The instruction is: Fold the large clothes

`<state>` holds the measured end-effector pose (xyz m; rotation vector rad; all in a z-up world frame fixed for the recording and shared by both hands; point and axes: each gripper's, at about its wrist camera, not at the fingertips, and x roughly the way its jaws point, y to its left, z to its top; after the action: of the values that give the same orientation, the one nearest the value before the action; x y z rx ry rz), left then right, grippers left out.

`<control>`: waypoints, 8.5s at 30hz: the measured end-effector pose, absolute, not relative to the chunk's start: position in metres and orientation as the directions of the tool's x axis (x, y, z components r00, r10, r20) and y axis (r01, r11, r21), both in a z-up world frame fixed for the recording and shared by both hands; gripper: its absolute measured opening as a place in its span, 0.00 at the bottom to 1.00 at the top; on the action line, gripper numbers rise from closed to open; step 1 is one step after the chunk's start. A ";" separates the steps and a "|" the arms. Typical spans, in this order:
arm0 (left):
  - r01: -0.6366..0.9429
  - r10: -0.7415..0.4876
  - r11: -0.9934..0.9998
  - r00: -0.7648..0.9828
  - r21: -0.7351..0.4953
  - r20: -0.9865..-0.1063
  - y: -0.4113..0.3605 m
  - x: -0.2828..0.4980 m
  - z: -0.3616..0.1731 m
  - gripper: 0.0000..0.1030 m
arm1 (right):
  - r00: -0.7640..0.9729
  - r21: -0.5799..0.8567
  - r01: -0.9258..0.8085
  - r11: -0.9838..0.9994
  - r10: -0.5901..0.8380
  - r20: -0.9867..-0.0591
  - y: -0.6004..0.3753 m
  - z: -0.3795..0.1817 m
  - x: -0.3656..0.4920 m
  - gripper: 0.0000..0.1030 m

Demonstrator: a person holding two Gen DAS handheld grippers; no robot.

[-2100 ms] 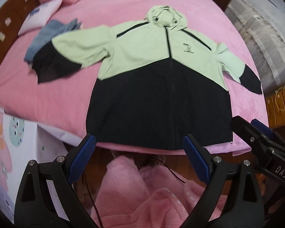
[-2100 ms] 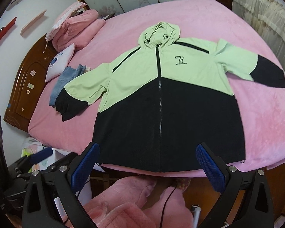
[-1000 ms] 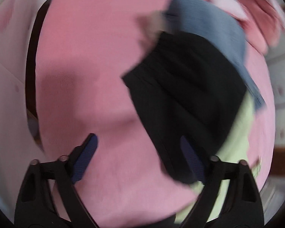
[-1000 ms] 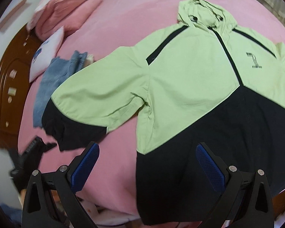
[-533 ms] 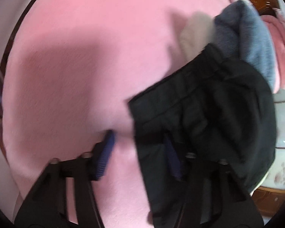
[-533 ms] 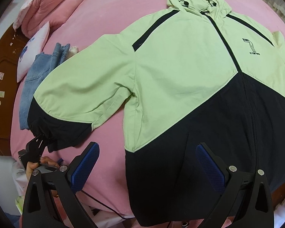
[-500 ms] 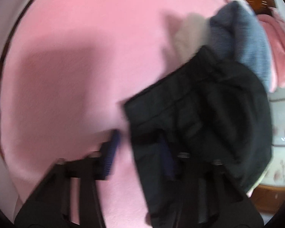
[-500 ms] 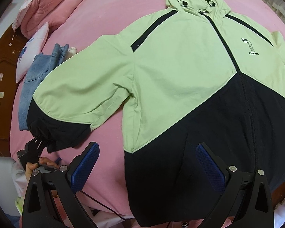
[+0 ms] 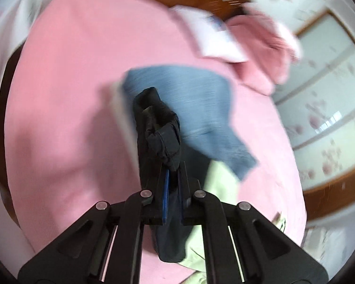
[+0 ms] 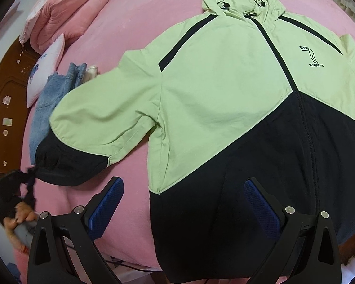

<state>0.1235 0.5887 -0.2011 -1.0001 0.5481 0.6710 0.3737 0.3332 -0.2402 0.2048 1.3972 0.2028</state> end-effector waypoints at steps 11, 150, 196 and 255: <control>-0.480 0.191 0.757 0.812 -0.443 -0.552 0.384 0.185 -0.086 0.03 | 0.255 0.354 0.030 0.935 0.335 -0.907 0.226 -0.207 0.403 1.00; -0.492 -0.117 0.843 0.227 -0.218 -0.967 0.285 0.291 -0.289 0.01 | 0.245 0.310 0.271 0.911 0.246 -0.938 0.025 -0.314 0.462 0.00; -0.163 -0.125 0.957 0.515 -0.240 -0.848 0.239 0.363 -0.196 0.01 | 0.476 0.503 0.137 0.853 0.389 -0.789 0.099 -0.310 0.538 0.02; -0.052 0.042 0.998 0.198 0.033 -0.979 0.111 0.101 -0.120 0.73 | 0.393 0.274 0.422 0.864 0.098 -0.914 0.056 -0.198 0.233 0.85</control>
<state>0.1009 0.1115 -0.1203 -0.0078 1.3703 0.0657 0.2331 0.0562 -0.1982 0.5151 1.1619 -0.2178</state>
